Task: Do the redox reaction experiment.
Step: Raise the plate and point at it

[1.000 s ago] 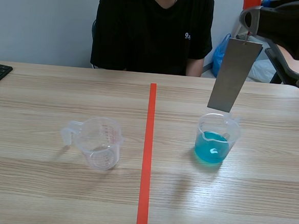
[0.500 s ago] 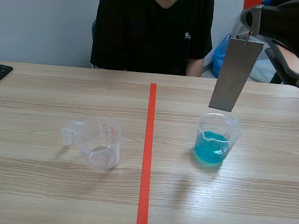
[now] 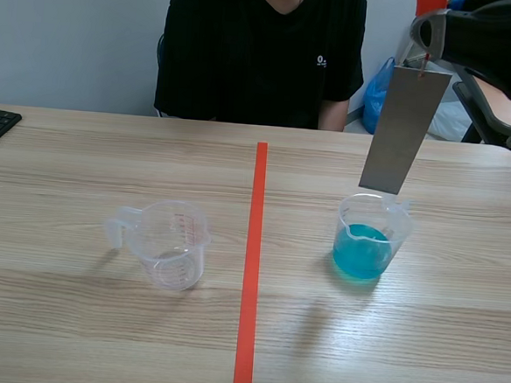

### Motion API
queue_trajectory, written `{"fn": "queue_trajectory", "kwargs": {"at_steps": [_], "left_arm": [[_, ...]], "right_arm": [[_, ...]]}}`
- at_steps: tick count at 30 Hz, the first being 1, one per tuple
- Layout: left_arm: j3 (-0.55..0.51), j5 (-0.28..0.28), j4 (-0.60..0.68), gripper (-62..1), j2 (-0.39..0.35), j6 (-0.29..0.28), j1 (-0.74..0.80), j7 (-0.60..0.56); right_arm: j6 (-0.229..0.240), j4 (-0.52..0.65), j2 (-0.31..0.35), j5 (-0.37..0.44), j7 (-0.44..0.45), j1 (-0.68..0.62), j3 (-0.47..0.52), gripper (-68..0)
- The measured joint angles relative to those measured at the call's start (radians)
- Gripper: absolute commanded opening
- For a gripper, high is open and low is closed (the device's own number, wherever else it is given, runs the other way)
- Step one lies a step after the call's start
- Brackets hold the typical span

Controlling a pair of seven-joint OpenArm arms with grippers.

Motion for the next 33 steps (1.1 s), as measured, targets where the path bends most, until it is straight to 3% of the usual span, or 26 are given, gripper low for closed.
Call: {"fn": "queue_trajectory", "kwargs": {"at_steps": [8, 13, 16, 26, 33], "left_arm": [[0.205, -0.006, -0.016, -56.7, -0.048, -0.013, -0.31, 0.169], [0.402, -0.007, -0.148, -56.7, -0.037, -0.027, -0.555, 0.258], [0.51, -0.035, -0.234, -56.7, -0.021, -0.033, -0.678, 0.28], [0.734, -0.032, -0.459, -56.7, 0.143, -0.049, -0.987, 0.312], [0.834, -0.032, -0.565, -56.7, 0.278, -0.05, -1.11, 0.314]], "right_arm": [[0.0, 0.0, 0.0, 0.0, -0.001, 0.0, 0.0, -66.2], [0.0, 0.0, 0.0, 0.0, -0.005, 0.0, 0.0, -66.2], [0.0, 0.0, 0.0, 0.0, -0.004, 0.0, 0.0, -66.2], [0.0, 0.0, 0.0, 0.0, -0.008, 0.0, 0.0, -66.2], [0.0, 0.0, 0.0, 0.0, -0.009, 0.0, 0.0, -66.2]]}}
